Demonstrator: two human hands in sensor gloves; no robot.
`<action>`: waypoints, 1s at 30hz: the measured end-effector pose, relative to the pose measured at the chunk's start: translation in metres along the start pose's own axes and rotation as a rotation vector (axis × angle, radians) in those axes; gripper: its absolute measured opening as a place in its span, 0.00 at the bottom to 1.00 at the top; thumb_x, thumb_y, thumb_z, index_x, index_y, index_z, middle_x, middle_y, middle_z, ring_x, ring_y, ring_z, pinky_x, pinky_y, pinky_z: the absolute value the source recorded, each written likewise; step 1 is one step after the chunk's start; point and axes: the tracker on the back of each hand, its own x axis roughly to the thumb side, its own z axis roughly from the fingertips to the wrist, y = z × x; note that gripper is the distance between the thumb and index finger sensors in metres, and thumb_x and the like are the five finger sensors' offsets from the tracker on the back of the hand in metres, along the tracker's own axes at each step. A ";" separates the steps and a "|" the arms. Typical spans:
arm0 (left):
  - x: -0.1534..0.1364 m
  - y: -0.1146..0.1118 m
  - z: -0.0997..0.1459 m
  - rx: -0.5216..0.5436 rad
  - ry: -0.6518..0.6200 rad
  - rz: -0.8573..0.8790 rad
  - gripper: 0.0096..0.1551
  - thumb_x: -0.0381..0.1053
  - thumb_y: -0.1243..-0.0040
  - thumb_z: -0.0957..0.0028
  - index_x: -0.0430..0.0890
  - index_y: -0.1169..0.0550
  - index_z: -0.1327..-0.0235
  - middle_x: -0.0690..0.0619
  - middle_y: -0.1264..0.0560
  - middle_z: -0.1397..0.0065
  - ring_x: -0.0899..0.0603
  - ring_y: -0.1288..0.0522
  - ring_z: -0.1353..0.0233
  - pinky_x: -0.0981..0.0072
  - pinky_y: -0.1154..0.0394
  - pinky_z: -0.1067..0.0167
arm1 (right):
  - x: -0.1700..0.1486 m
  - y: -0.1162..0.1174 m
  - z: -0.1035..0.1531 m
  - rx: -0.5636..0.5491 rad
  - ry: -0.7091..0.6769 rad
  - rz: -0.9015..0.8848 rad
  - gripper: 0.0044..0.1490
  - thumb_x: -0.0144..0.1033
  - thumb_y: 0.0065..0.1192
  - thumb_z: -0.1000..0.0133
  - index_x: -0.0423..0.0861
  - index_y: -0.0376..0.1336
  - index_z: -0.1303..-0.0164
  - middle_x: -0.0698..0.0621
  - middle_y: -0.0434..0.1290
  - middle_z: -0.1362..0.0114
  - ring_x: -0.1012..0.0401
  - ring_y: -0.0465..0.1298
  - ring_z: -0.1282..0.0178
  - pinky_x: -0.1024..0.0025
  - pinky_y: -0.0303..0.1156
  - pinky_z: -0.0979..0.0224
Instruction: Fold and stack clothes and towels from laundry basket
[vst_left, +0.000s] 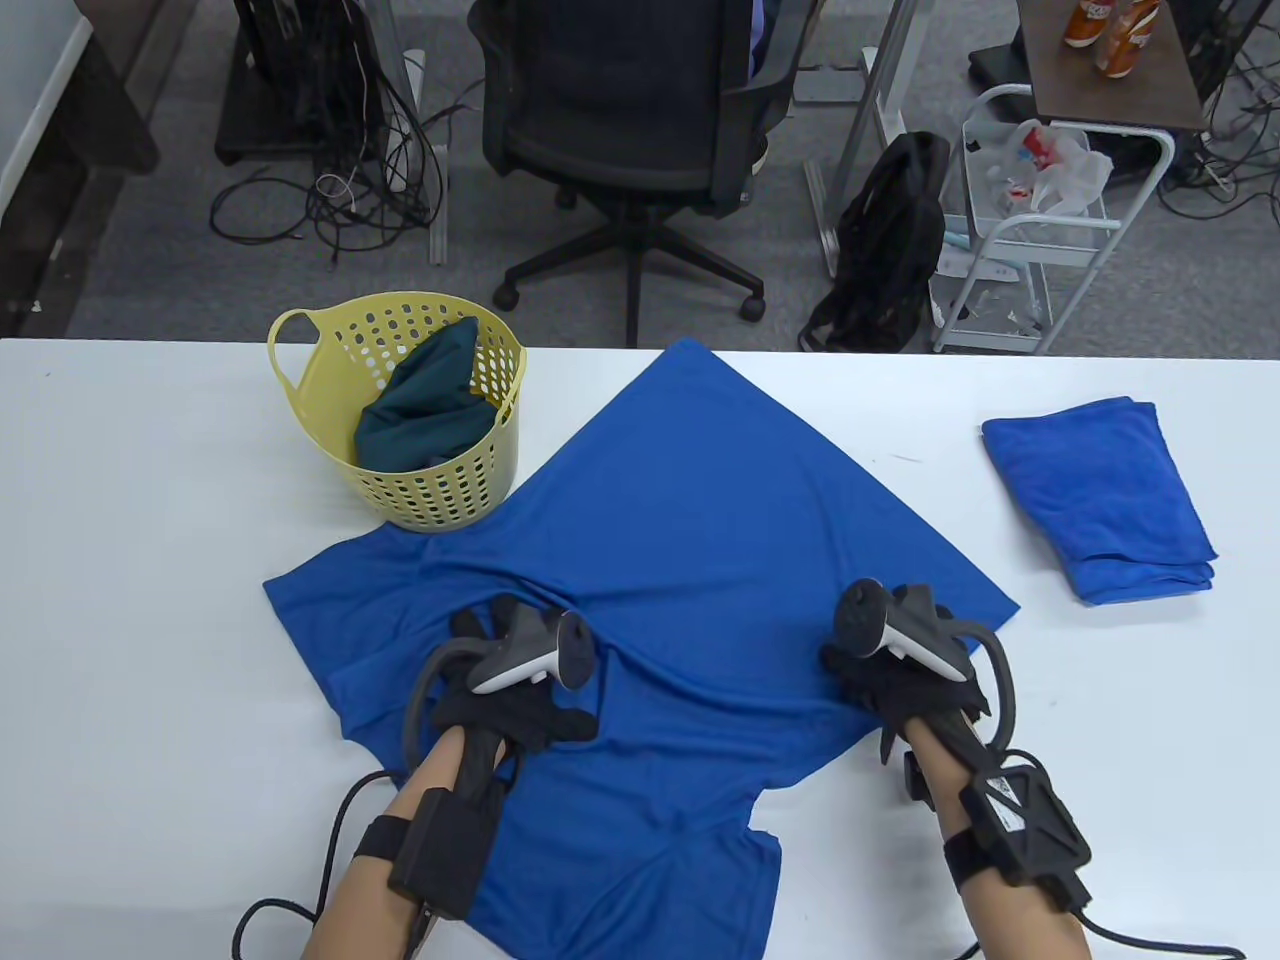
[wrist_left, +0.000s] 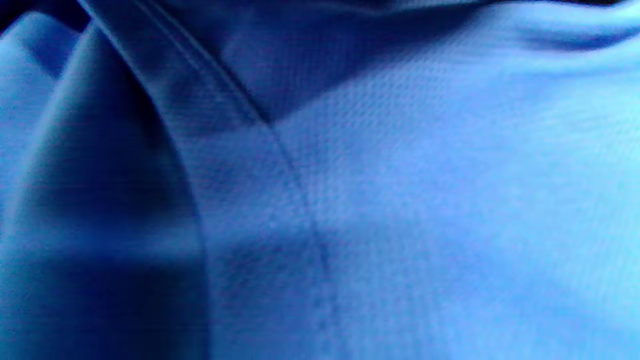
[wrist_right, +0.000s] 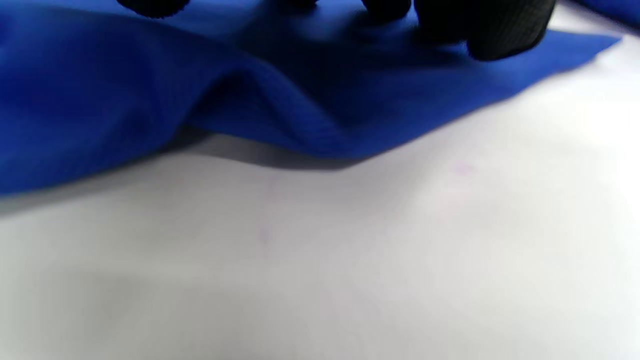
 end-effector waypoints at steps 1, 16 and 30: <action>-0.003 0.004 -0.003 0.017 -0.005 -0.016 0.72 0.75 0.48 0.60 0.55 0.74 0.20 0.26 0.74 0.15 0.11 0.64 0.20 0.15 0.50 0.28 | 0.003 0.002 0.013 0.010 -0.016 0.040 0.54 0.61 0.37 0.36 0.39 0.38 0.09 0.22 0.46 0.14 0.25 0.57 0.22 0.31 0.62 0.26; -0.038 -0.037 0.029 0.027 0.022 0.096 0.75 0.81 0.55 0.54 0.42 0.75 0.18 0.14 0.73 0.20 0.05 0.64 0.27 0.12 0.51 0.33 | -0.032 0.013 -0.026 0.130 -0.080 -0.347 0.60 0.65 0.47 0.40 0.51 0.20 0.18 0.42 0.13 0.20 0.36 0.18 0.25 0.23 0.30 0.25; -0.083 -0.026 0.035 0.188 -0.029 0.017 0.72 0.75 0.44 0.61 0.55 0.68 0.17 0.30 0.69 0.13 0.19 0.64 0.18 0.21 0.54 0.27 | -0.048 0.026 0.053 -0.005 -0.023 -0.088 0.61 0.63 0.51 0.39 0.41 0.30 0.12 0.30 0.32 0.11 0.30 0.39 0.15 0.21 0.48 0.23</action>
